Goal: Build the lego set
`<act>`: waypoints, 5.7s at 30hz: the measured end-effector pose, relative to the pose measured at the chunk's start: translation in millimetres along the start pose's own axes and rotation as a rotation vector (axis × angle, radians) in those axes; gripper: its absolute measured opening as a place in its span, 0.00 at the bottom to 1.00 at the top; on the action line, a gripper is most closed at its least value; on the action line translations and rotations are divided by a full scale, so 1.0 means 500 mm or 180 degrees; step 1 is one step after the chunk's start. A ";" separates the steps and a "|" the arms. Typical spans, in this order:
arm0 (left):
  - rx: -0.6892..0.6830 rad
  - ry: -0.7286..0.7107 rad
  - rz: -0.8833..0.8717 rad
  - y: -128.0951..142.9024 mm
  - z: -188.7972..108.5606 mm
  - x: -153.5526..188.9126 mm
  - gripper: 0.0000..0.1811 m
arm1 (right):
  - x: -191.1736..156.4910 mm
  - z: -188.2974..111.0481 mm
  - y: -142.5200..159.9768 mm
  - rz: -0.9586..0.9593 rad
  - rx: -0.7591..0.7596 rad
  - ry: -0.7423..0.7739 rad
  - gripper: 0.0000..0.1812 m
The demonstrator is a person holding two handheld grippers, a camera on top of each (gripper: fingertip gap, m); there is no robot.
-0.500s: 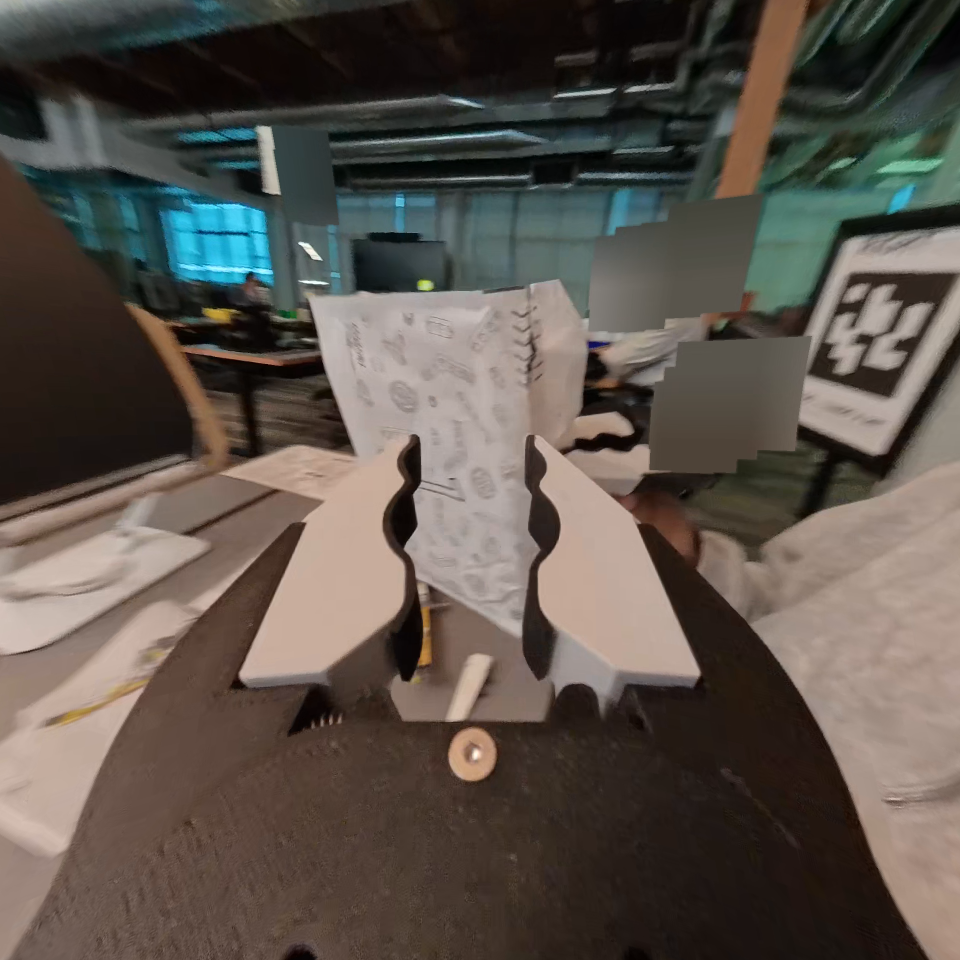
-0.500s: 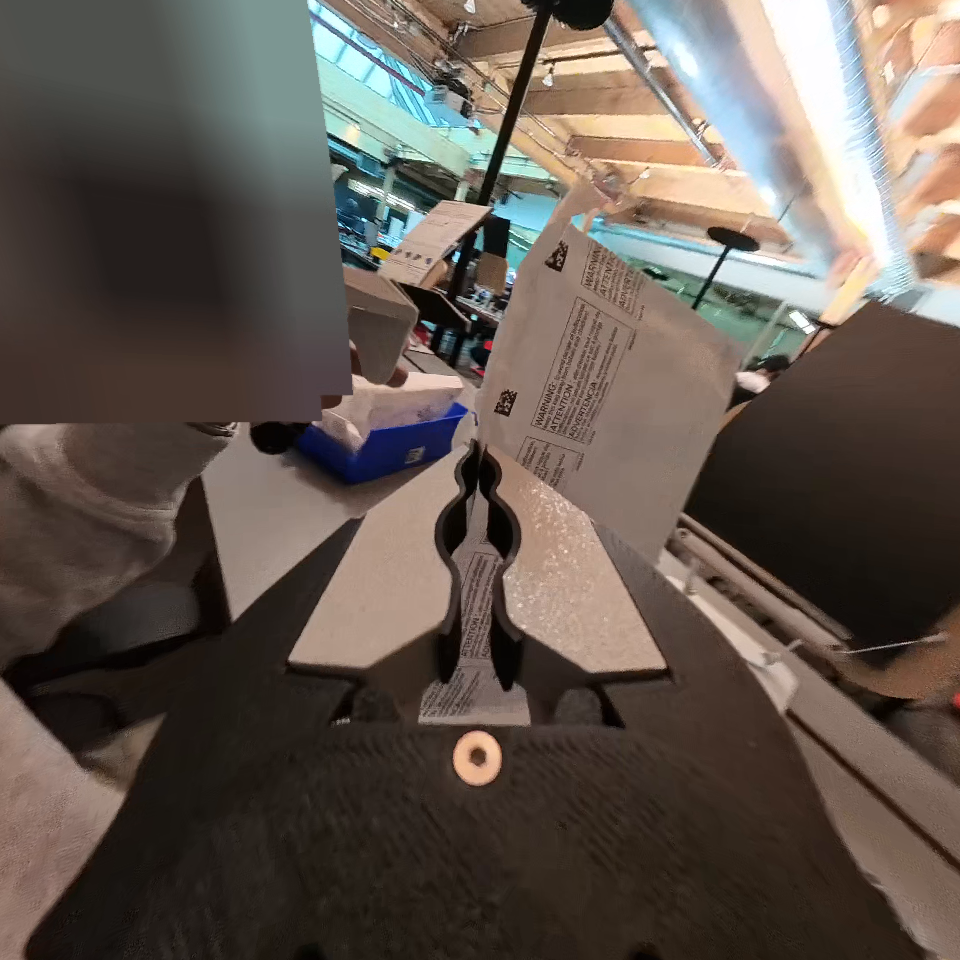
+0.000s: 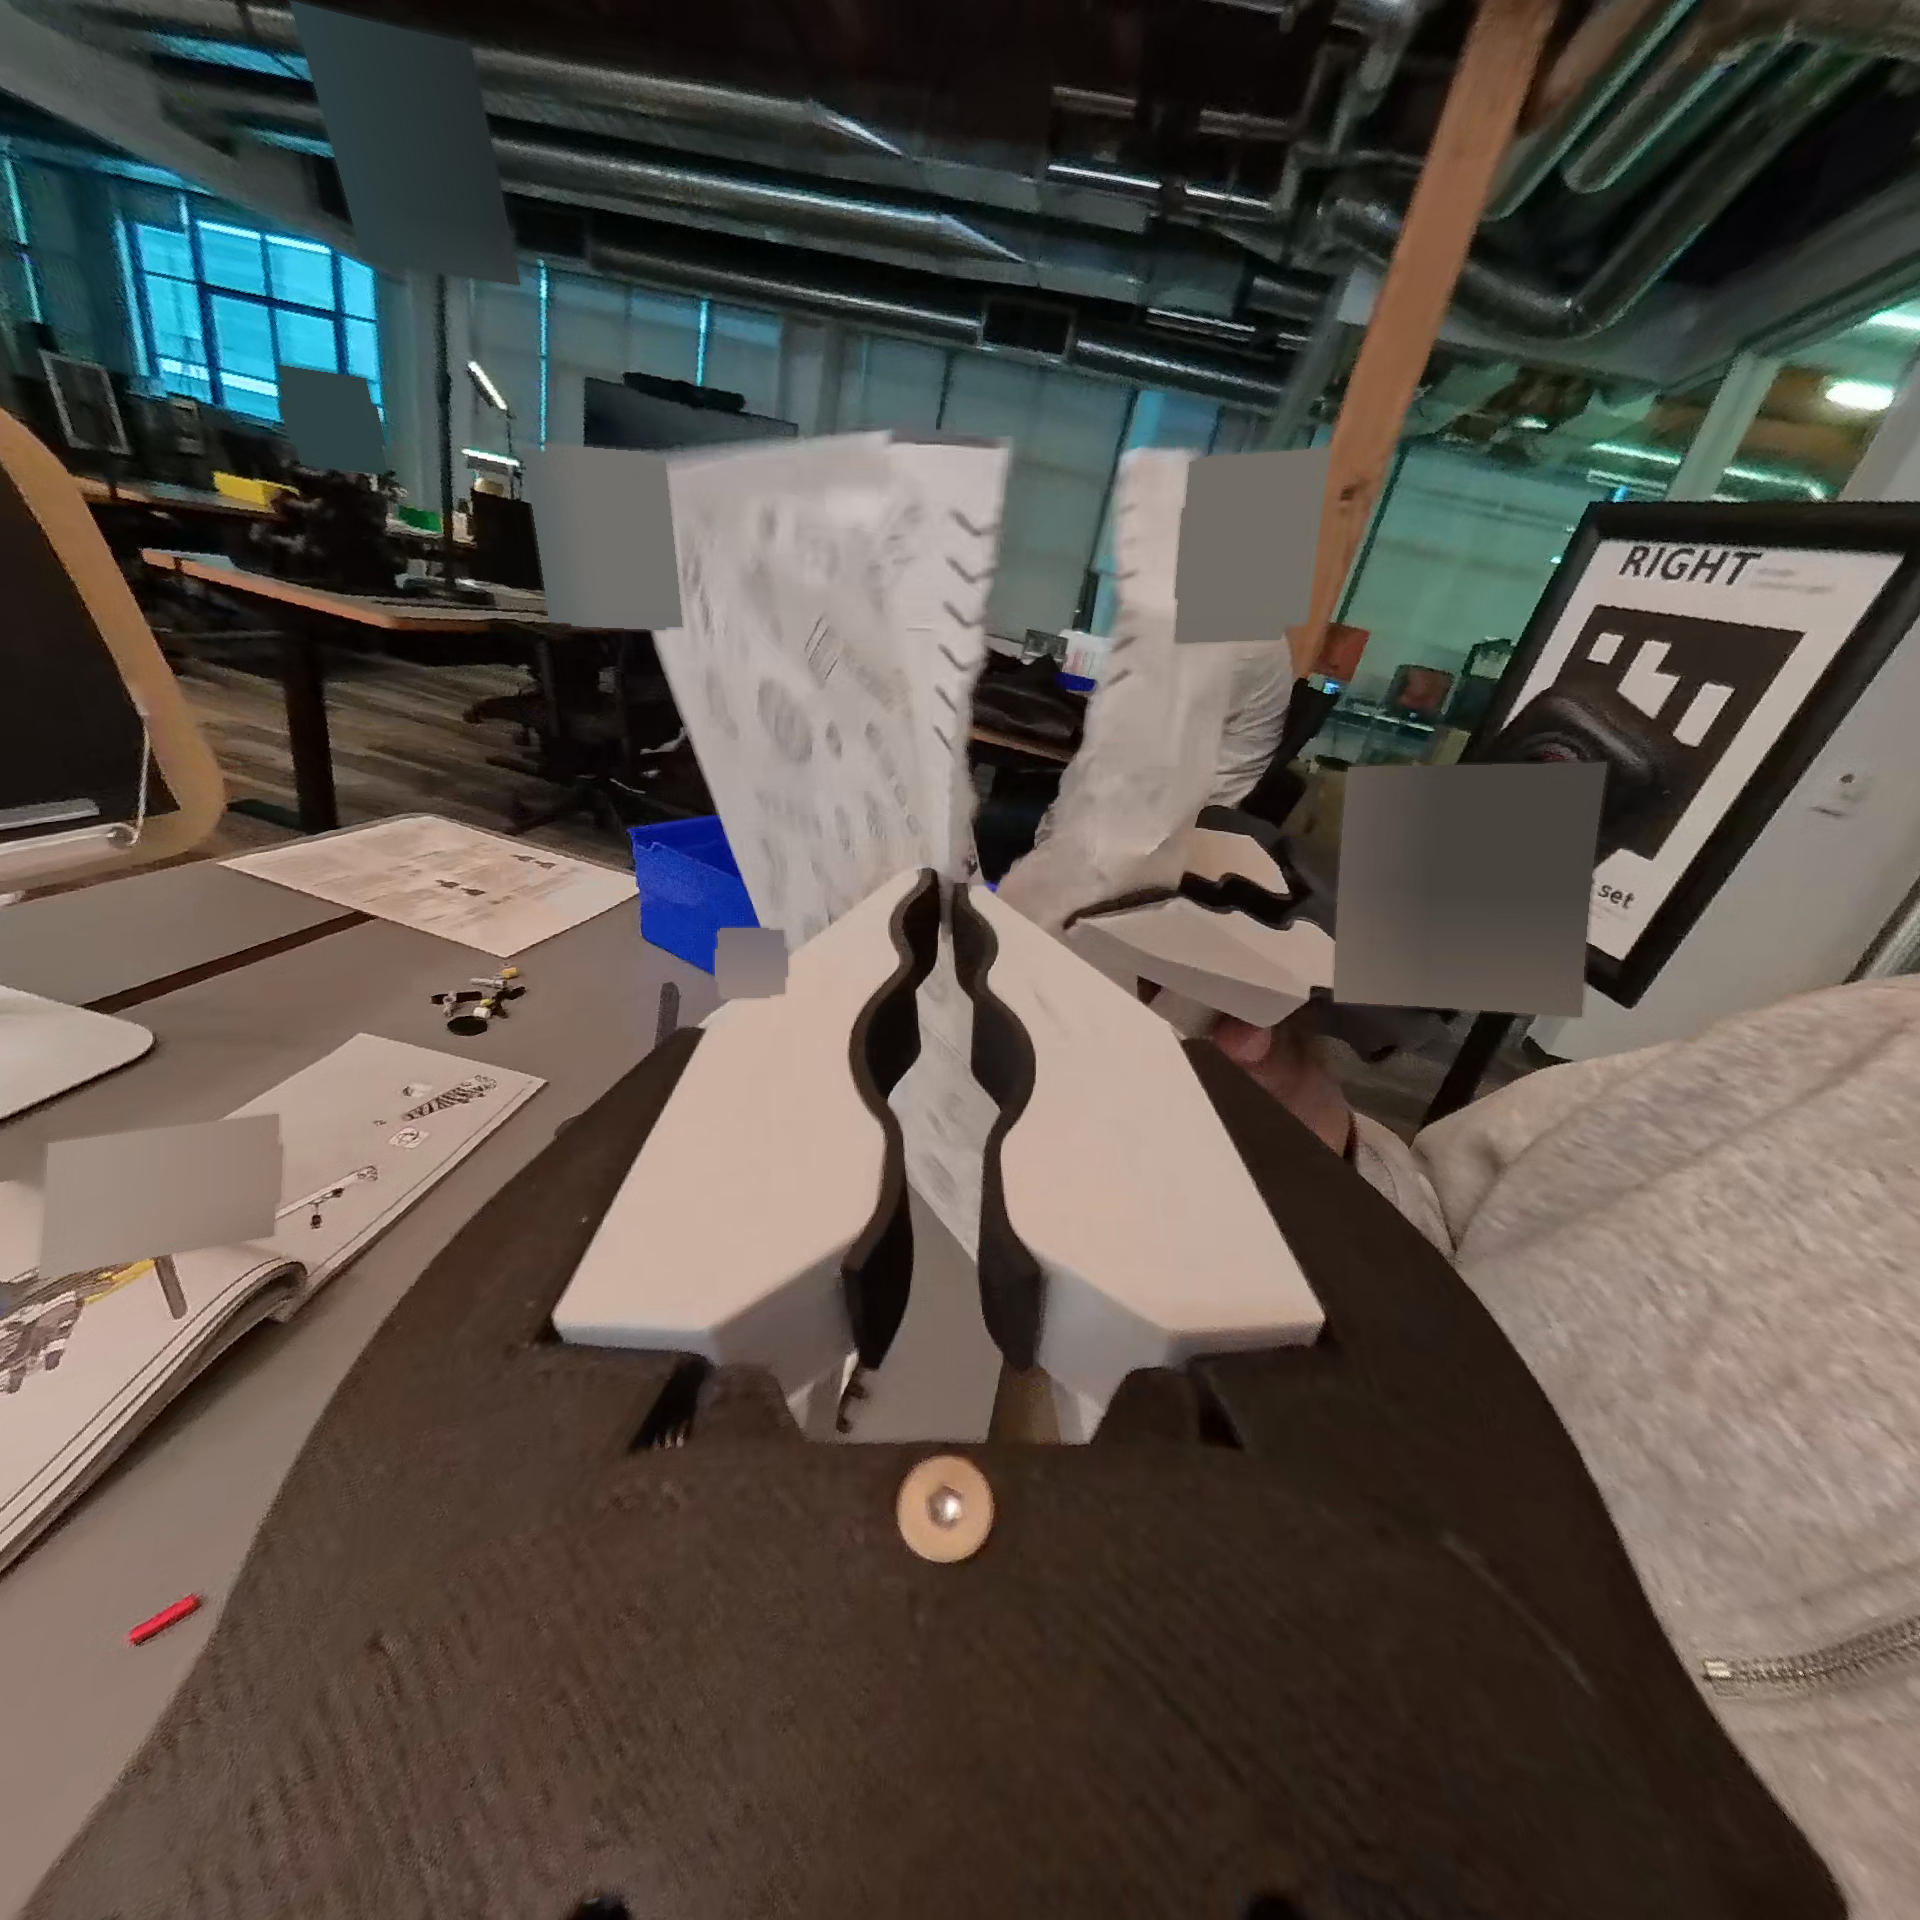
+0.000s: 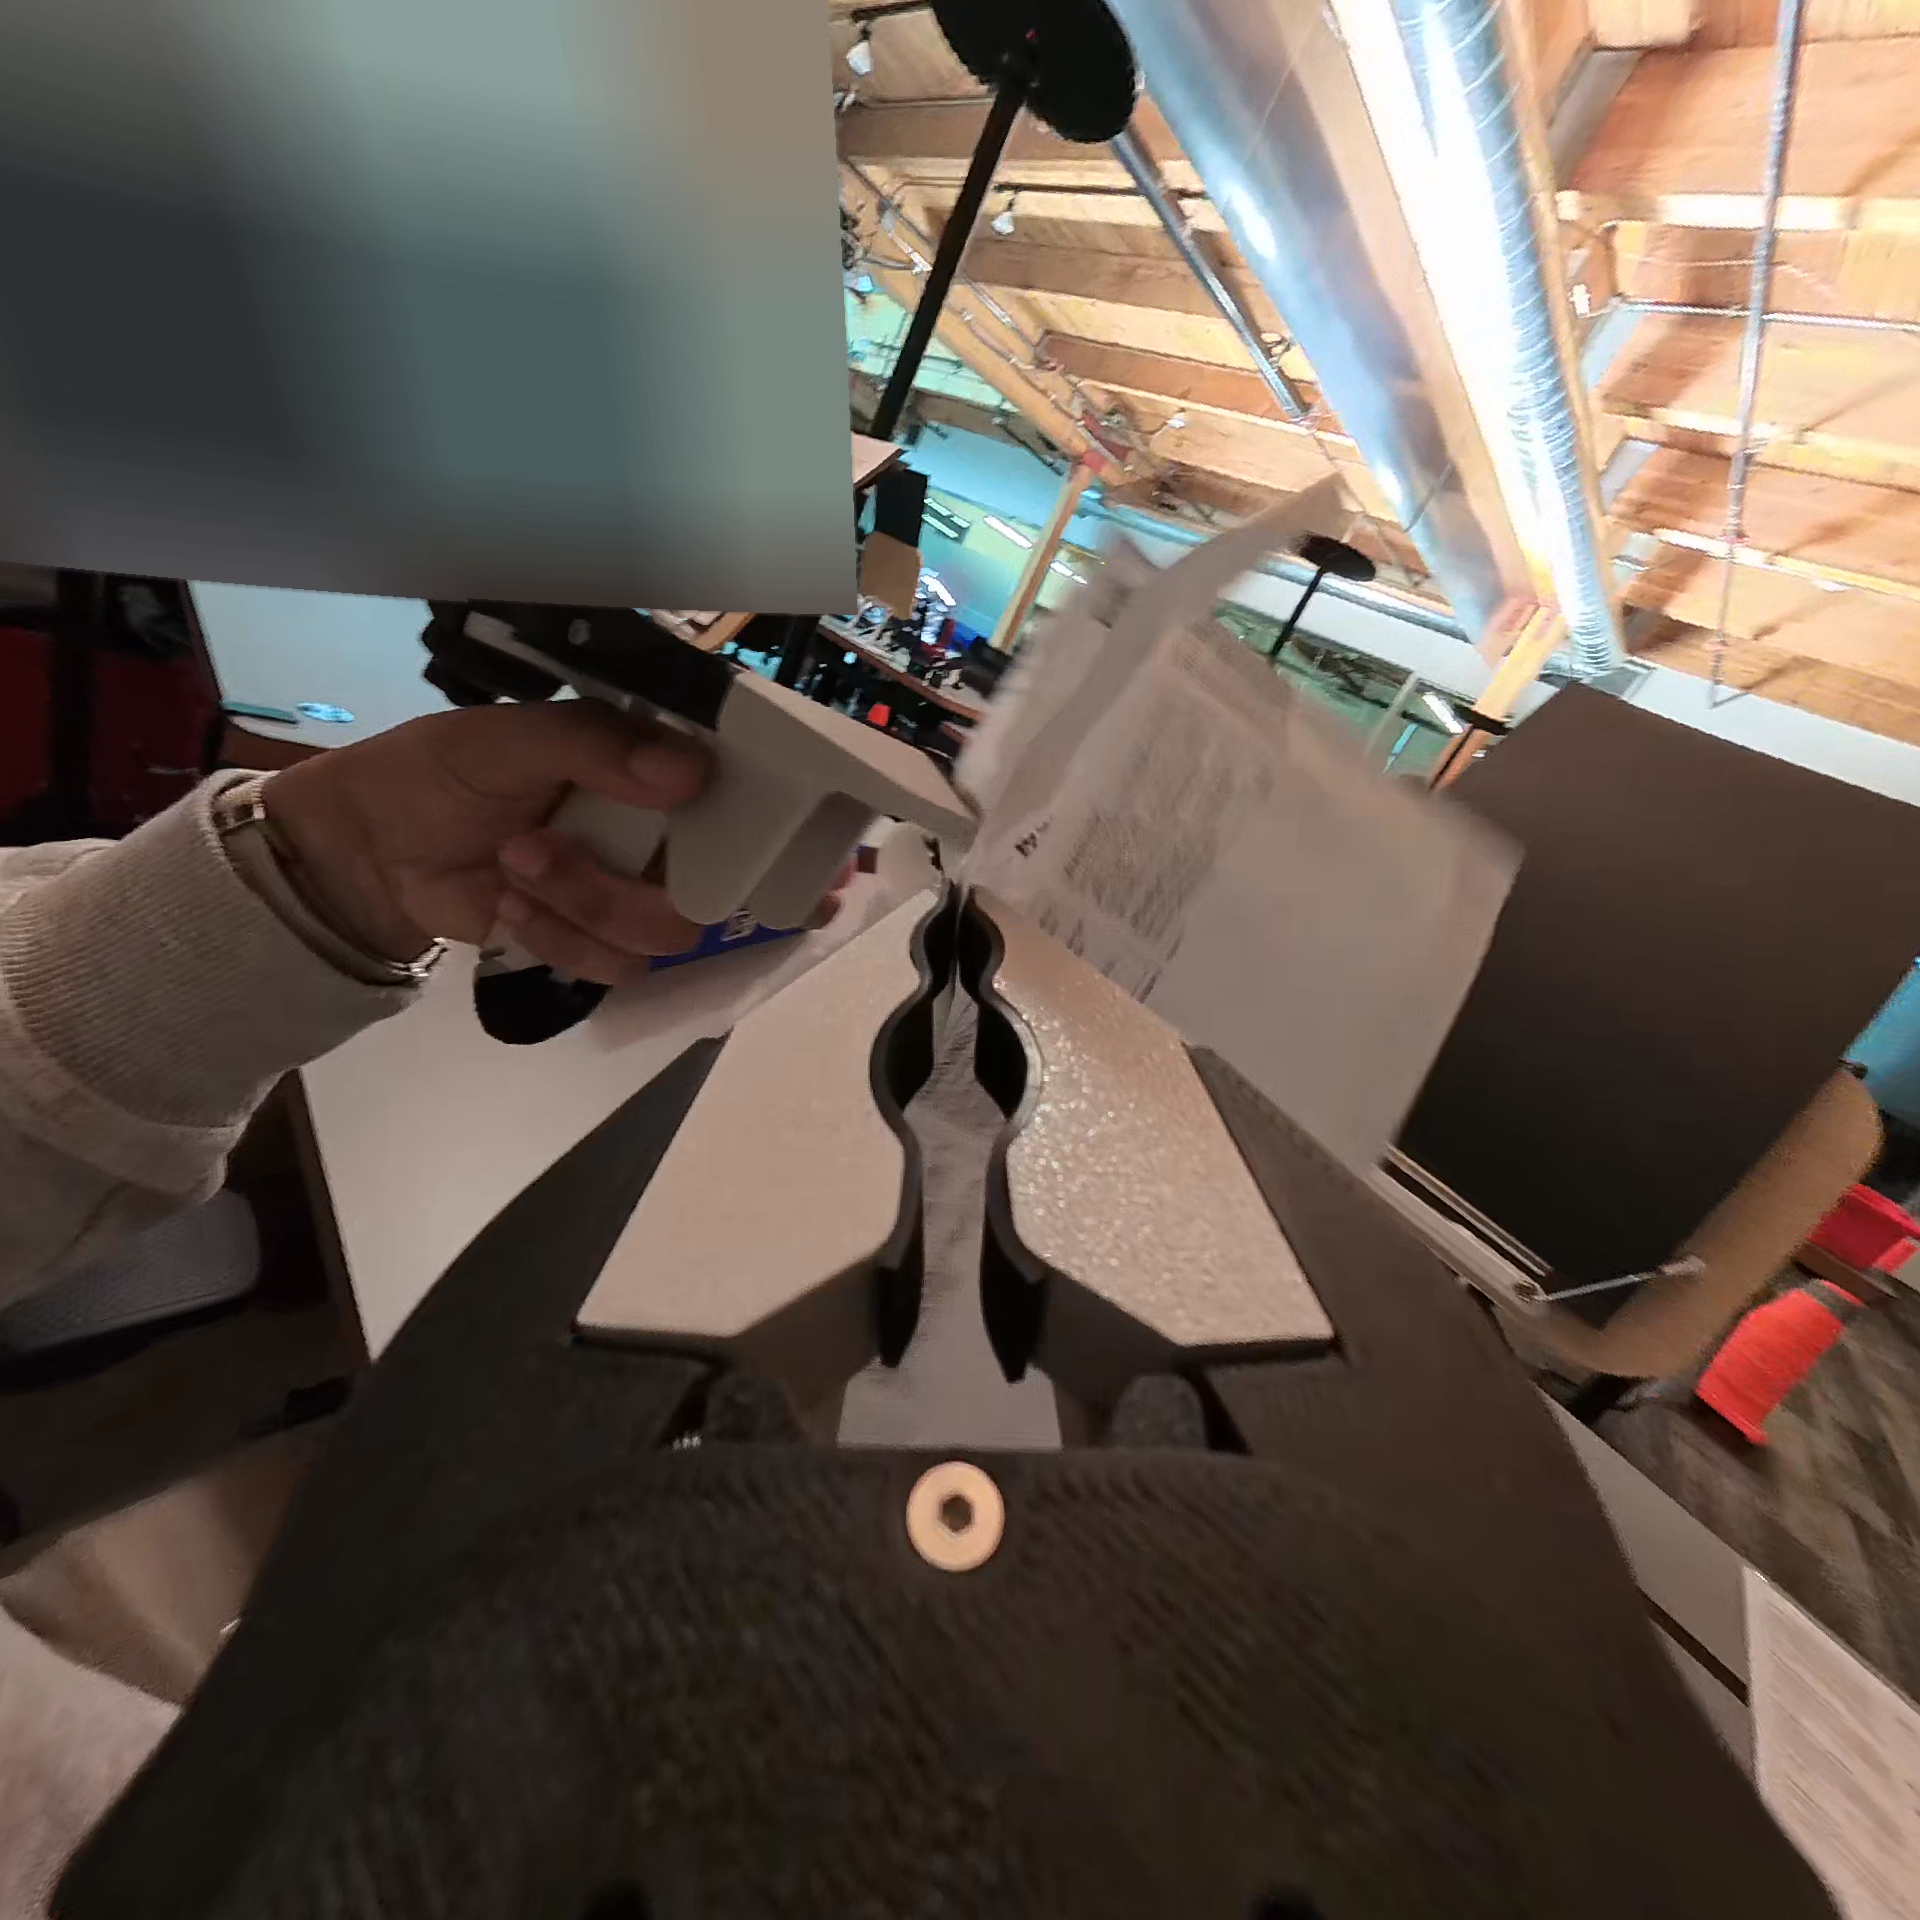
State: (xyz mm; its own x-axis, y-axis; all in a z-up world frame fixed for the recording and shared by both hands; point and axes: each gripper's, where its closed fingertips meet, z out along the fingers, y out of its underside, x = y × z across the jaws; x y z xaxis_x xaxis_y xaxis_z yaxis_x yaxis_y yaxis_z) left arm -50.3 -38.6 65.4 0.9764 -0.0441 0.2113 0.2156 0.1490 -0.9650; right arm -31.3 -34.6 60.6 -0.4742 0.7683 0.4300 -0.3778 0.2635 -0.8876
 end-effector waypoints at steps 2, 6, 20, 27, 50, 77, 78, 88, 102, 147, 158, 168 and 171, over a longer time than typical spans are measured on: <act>-0.0010 -0.0002 0.0011 0.000 -0.001 0.000 0.00 | 0.011 -0.005 0.000 -0.0004 0.0021 0.0097 0.00; -0.0055 -0.0183 0.0162 0.004 0.000 -0.011 0.00 | 0.034 -0.018 -0.003 -0.0020 0.0059 0.0287 0.00; -0.0038 -0.0328 0.0444 -0.001 0.006 0.001 0.00 | 0.102 -0.061 0.000 0.0138 0.0157 0.0715 0.00; -0.0005 -0.0282 0.0425 -0.009 -0.013 -0.005 0.00 | 0.065 -0.033 -0.004 0.0122 0.0199 0.0528 0.00; 0.0742 -0.0570 -0.0351 -0.070 -0.071 -0.095 0.00 | -0.039 0.122 0.098 -0.0056 -0.0725 -0.0206 0.26; 0.2613 -0.4440 -0.0071 -0.044 -0.874 -0.292 0.25 | -0.259 0.838 -0.046 0.3052 -0.0156 -0.2404 0.00; 0.2631 -0.4577 -0.0039 -0.025 -0.885 -0.295 0.24 | -0.257 0.872 -0.046 0.3419 -0.0203 -0.2350 0.00; 0.3338 -0.3985 0.0568 0.059 -0.841 -0.205 0.00 | -0.352 1.047 0.155 0.3712 -0.1483 -0.1104 0.00; 0.3519 -0.3388 0.0083 0.100 -0.859 -0.245 0.00 | -0.417 1.011 0.284 0.2708 -0.2350 -0.1372 0.29; 0.3391 -0.3506 -0.0066 0.125 -0.873 -0.269 0.00 | -0.643 0.917 0.285 -0.3649 -0.2006 -0.4075 0.15; 0.3467 -0.3450 -0.0146 0.127 -0.880 -0.270 0.00 | -0.522 0.953 0.099 -0.3763 -0.0844 -0.3188 0.00; 0.3708 -0.3555 -0.0242 0.132 -0.904 -0.267 0.08 | -0.440 0.721 0.009 -0.4780 0.0324 -0.2597 0.00; 0.3665 -0.3352 -0.0217 0.121 -0.884 -0.263 0.11 | -0.418 0.664 0.031 -0.5503 0.0179 -0.2392 0.00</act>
State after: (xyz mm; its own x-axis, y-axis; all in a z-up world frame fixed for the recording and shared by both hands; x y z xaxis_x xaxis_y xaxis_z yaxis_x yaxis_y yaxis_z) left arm -170.8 -460.3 -89.1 0.4261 0.5304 0.7329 -0.3308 0.8453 -0.4195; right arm -202.2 -384.8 12.0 0.2088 -0.6712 0.7113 -0.7704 0.3351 0.5424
